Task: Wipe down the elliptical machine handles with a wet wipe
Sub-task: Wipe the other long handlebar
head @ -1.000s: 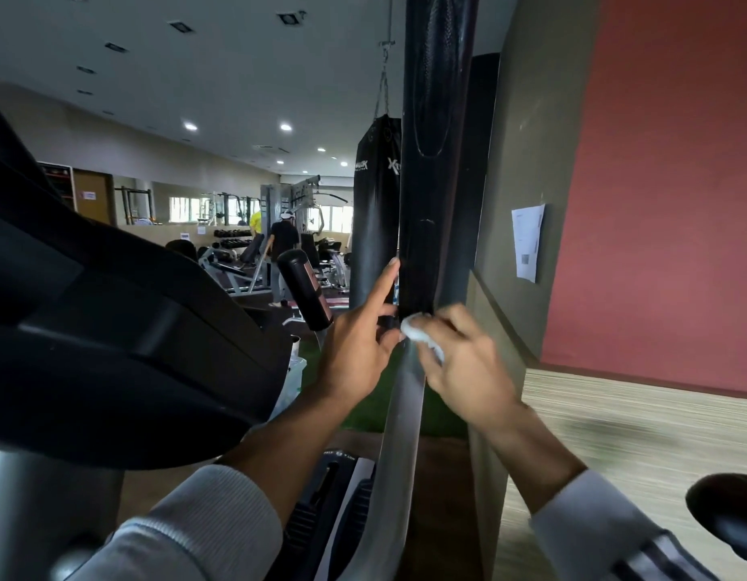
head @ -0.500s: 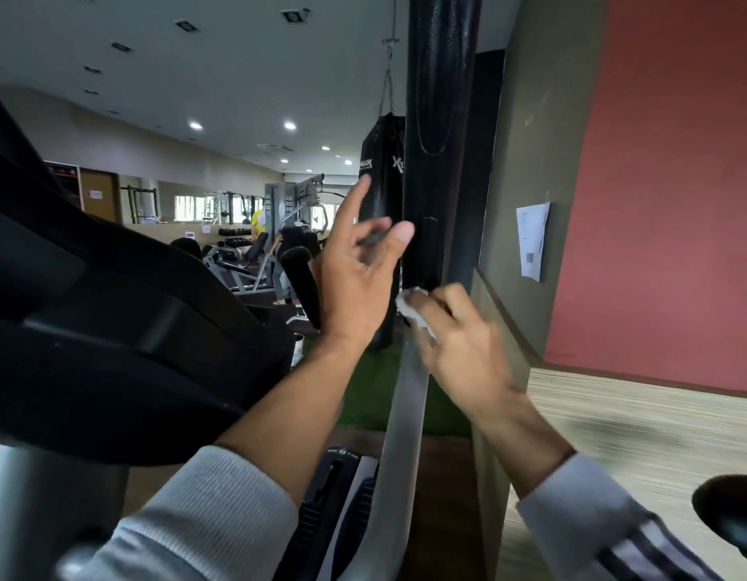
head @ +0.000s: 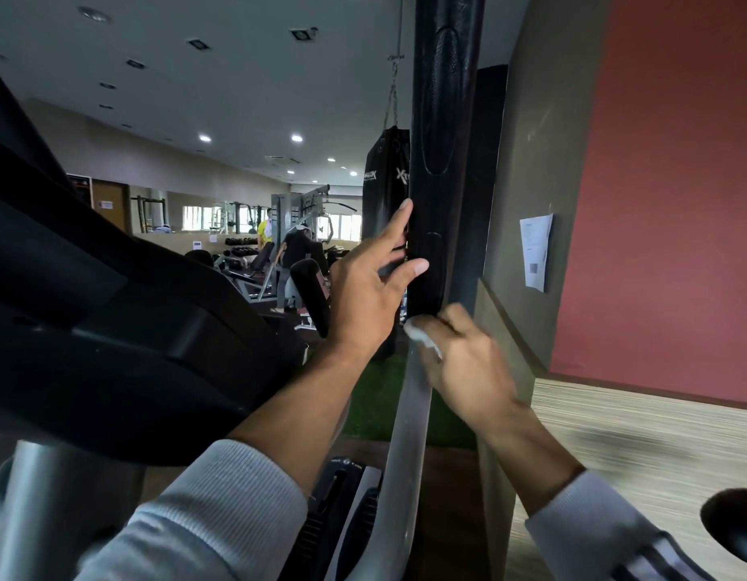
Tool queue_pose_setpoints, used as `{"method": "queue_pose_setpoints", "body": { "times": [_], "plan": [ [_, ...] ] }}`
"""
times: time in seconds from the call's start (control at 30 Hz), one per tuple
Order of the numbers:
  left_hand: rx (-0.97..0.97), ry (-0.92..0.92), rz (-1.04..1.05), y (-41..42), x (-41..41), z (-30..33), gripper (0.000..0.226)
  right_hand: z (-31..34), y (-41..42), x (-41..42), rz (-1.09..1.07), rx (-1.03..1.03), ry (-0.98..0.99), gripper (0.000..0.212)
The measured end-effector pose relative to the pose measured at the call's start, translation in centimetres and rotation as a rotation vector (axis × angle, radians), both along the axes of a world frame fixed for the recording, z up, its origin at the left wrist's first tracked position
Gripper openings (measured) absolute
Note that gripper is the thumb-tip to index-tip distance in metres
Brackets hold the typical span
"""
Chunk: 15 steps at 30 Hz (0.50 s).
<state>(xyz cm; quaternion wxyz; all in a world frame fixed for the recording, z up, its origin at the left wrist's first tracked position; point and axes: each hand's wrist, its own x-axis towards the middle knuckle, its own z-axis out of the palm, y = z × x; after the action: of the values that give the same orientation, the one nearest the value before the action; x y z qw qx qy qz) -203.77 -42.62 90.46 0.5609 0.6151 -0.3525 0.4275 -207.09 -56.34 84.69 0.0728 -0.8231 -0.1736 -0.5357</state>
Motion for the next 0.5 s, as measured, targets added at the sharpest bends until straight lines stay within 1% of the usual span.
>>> {"method": "queue_pose_setpoints", "body": {
  "times": [0.07, 0.17, 0.2, 0.23, 0.3, 0.37, 0.43, 0.5],
  "plan": [
    [-0.008, 0.002, -0.024, 0.0, -0.1, 0.1, 0.069, -0.9, -0.2, 0.4, -0.033, -0.026, 0.086, 0.035],
    [-0.009, 0.016, -0.042, -0.1, -0.2, 0.0, 0.071, -1.8, -1.5, 0.4, -0.048, 0.040, 0.176, 0.033],
    [-0.005, 0.015, -0.040, -0.1, -0.2, 0.0, 0.071, -1.9, -2.1, 0.3, -0.051, 0.072, 0.177, 0.031],
    [-0.003, 0.011, -0.036, -0.2, -0.2, 0.0, 0.070, -1.9, -2.7, 0.1, -0.043, 0.106, 0.142, 0.030],
    [0.000, 0.003, -0.027, -0.3, -0.1, -0.1, 0.069, -1.4, -3.3, -0.4, 0.001, 0.163, 0.005, 0.028],
    [-0.005, 0.006, -0.023, -0.4, 0.0, -0.2, 0.070, -0.6, -2.8, -0.9, 0.037, 0.154, -0.109, 0.028],
    [-0.008, 0.008, -0.024, -0.4, 0.0, -0.2, 0.069, 0.0, -1.5, -0.7, 0.030, 0.085, -0.122, 0.028],
    [-0.007, 0.003, -0.020, -0.4, 0.1, -0.1, 0.068, 0.0, -0.1, 0.1, -0.016, -0.027, -0.043, 0.032]
  ]
}}
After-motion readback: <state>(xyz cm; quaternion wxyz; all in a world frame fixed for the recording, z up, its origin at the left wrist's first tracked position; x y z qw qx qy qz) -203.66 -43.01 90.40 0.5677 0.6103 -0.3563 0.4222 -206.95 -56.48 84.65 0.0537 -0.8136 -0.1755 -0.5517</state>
